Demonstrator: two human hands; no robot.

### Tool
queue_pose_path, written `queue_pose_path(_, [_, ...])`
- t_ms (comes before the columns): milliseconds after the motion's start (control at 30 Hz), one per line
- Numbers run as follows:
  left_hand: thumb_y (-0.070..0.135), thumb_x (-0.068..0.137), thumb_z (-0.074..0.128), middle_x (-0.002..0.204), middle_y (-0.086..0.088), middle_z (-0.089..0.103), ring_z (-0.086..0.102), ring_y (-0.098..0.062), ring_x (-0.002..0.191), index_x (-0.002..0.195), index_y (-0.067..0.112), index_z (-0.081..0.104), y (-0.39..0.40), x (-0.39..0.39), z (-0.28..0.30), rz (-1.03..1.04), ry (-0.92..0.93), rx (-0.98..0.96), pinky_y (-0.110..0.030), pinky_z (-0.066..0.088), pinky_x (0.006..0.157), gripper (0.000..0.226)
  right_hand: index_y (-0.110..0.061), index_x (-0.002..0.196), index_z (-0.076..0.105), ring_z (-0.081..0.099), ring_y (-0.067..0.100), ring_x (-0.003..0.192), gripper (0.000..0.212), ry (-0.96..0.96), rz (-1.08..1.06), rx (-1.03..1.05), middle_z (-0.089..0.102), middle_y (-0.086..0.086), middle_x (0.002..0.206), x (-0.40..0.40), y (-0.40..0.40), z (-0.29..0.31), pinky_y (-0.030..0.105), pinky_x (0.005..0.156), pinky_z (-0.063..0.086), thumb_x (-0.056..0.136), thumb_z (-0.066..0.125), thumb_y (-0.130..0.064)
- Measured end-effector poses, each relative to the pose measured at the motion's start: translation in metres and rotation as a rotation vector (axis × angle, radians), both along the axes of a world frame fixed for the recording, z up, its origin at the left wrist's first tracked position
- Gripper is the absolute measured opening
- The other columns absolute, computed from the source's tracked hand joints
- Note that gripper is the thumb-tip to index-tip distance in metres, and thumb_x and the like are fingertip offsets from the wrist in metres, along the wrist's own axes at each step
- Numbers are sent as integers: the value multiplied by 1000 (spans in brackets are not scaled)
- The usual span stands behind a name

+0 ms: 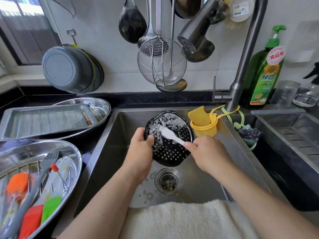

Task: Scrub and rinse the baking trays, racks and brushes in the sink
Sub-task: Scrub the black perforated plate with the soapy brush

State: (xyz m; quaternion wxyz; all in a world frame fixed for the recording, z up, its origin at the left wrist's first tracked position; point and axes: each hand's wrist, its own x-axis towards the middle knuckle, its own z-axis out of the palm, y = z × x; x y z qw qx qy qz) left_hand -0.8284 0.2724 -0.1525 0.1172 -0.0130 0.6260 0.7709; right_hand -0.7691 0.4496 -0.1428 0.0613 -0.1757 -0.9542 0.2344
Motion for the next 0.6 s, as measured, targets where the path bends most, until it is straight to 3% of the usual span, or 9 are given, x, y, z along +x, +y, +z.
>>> queue_pose_path(100, [3,110,38,117,-18,70,70,-27,99,114,8,56,1,3,1,-42,5,-11,-41,61,77,18,-15,59,51,48,22,60,55,8,6,-8,51,2,62,-1,0,0,31,52,31,102,50,-49])
queue_pose_path(200, [2,109,40,118,-16,70,70,-30,105,113,9,57,-3,-2,2,62,-8,40,-46,60,88,19,-15,65,59,55,25,66,51,-55,7,-47,60,5,69,-1,1,1,31,56,39,101,53,-50])
queue_pose_path(267, [2,109,39,118,-16,69,69,-29,104,111,10,57,-5,-6,0,130,-27,67,-44,59,87,20,-15,71,64,60,27,72,48,-135,15,-36,64,7,76,1,1,0,34,63,47,100,53,-52])
queue_pose_path(433, [2,109,41,118,-15,73,71,-29,105,120,8,57,2,0,-3,-29,-48,82,-42,59,80,21,-8,71,62,58,26,70,54,-27,-3,-54,62,7,73,-2,-2,2,34,63,44,102,50,-51])
queue_pose_path(600, [1,109,39,118,-17,68,69,-33,108,108,12,57,-5,-10,-1,196,-35,119,-50,59,93,20,-9,76,69,60,26,69,49,-194,47,-37,64,7,74,5,-1,3,33,61,45,99,56,-51])
